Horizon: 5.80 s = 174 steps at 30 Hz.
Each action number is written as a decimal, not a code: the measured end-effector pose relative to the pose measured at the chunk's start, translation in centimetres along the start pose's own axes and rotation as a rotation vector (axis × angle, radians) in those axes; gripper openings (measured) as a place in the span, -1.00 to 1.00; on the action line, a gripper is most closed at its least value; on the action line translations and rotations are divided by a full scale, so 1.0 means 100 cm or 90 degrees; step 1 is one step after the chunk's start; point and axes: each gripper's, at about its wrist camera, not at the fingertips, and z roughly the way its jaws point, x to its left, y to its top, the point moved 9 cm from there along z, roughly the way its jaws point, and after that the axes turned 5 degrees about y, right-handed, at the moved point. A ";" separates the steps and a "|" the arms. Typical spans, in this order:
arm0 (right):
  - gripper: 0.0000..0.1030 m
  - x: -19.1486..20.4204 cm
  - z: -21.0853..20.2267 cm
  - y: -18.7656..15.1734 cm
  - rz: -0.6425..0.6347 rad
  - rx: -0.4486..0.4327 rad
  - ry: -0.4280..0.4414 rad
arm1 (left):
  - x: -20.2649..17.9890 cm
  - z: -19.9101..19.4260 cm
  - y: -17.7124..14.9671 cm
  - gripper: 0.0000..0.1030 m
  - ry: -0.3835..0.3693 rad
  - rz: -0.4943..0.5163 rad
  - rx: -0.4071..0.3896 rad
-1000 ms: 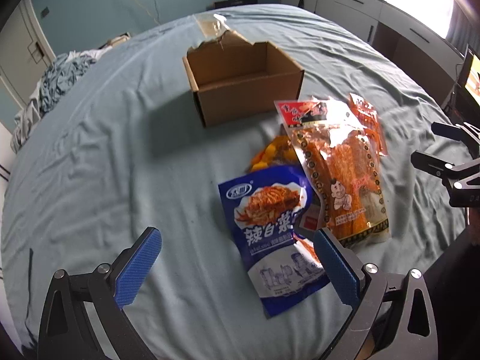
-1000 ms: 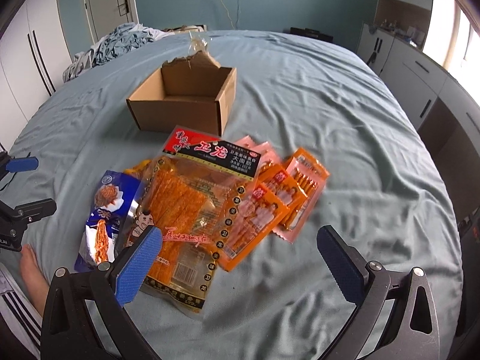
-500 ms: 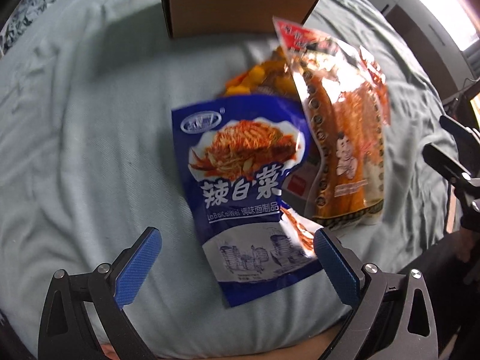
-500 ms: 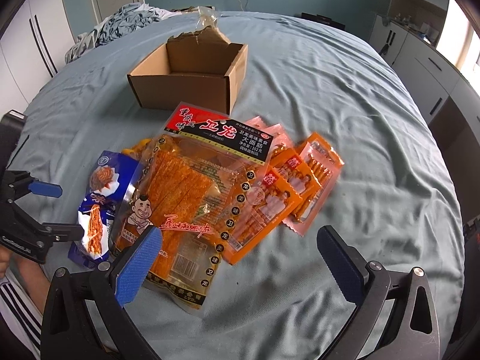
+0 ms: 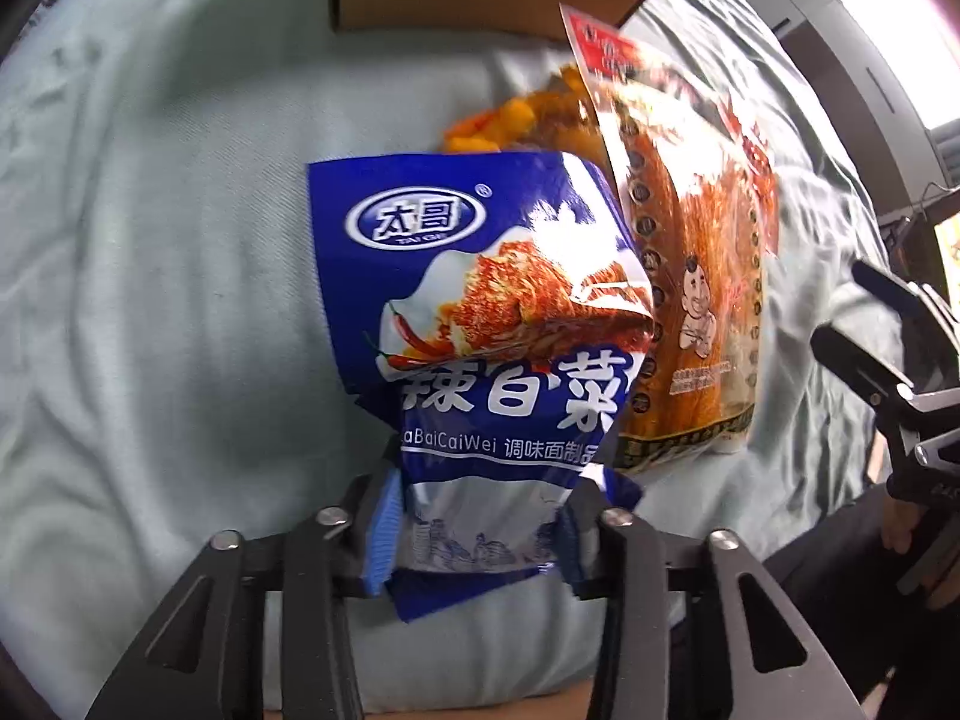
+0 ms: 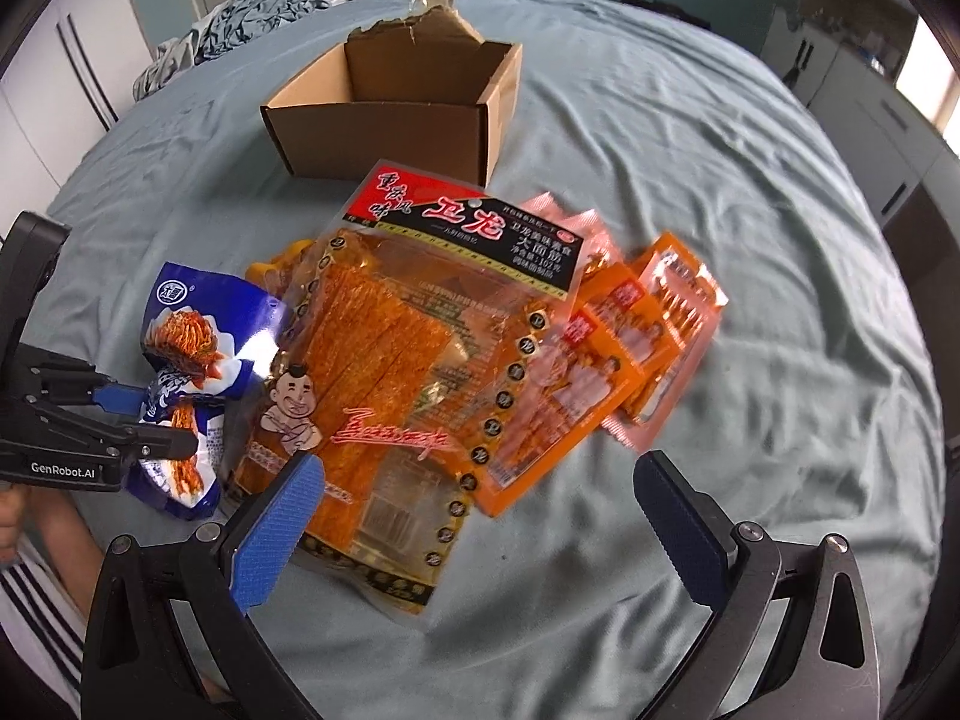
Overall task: Organize snacks
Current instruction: 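Lift the blue bag with the left gripper while the right gripper grasps the large orange strip bag, then lower the blue bag into the box with the left gripper while the right gripper lifts the orange bag, then lower the large orange strip bag into the box and open the right gripper, then grasp the orange sausage-stick packet with the right gripper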
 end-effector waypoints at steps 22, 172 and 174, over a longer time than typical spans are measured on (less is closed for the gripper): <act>1.00 0.026 0.101 -0.005 0.180 0.052 0.077 | 0.039 -0.072 0.034 -0.30 0.059 -0.049 -0.168; 0.62 0.067 -0.015 -0.031 0.059 -0.157 -0.150 | 0.026 -0.118 0.079 1.00 0.161 -0.048 -0.315; 0.62 0.055 -0.001 -0.037 0.098 -0.119 -0.159 | 0.024 -0.116 0.078 1.00 0.177 -0.038 -0.316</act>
